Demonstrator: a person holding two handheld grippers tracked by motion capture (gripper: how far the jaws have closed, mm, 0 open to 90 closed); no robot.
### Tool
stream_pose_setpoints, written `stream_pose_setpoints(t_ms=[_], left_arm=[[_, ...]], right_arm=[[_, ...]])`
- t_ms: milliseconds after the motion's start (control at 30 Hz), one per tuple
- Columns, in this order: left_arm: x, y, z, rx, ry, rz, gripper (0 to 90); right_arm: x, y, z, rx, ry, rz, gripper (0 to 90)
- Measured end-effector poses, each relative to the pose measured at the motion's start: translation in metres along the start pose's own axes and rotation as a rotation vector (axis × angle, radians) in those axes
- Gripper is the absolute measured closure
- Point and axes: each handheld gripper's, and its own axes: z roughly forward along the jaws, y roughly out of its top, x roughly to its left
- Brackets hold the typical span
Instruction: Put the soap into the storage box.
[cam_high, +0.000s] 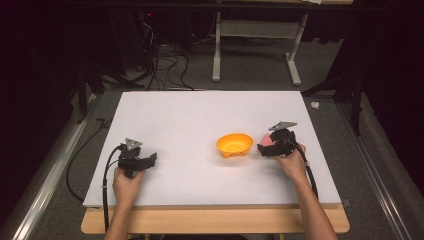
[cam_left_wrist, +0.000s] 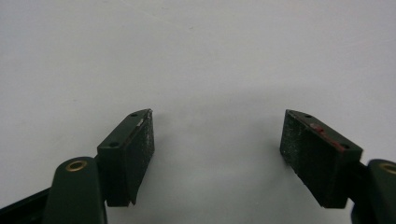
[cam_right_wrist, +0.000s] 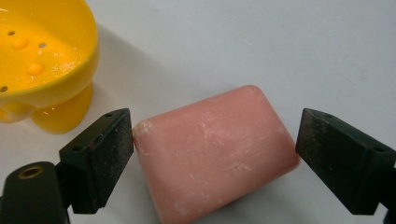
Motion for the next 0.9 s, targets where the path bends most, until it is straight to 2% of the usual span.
stream_pose_setpoints(t_ms=[267,400,900], left_arm=[[0.000,0.000,0.000,0.000,0.000,0.000,26.5],[0.000,0.000,0.000,0.001,-0.001,0.000,26.5],[0.000,0.000,0.000,0.000,0.000,0.000,26.5]], right_arm=[[-0.002,0.000,0.005,0.000,0.010,0.002,11.7],[-0.003,-0.002,0.009,0.021,0.017,0.009,11.7],[-0.006,-0.007,0.022,0.046,0.044,0.075,13.1]])
